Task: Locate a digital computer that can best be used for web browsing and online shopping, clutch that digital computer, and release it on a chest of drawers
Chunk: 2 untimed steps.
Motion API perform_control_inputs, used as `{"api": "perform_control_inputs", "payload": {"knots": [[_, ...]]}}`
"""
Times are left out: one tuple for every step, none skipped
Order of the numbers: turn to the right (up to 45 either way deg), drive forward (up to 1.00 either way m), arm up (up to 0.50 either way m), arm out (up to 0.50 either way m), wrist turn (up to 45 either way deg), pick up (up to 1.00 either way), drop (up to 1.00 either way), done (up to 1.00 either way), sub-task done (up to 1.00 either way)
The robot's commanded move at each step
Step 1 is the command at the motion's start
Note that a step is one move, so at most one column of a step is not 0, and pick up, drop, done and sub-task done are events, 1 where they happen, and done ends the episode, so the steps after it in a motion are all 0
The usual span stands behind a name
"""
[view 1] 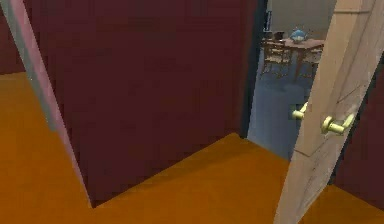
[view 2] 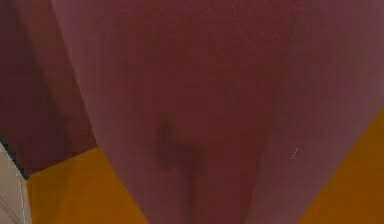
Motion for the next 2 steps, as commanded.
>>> {"api": "perform_control_inputs", "payload": {"knots": [[-12.0, 0.0, 0.0, 0.0, 0.0, 0.0, 0.0, 0.0, 0.0], [0.0, 0.7, 0.0, 0.0, 0.0, 0.0, 0.0, 0.0, 0.0]]}}
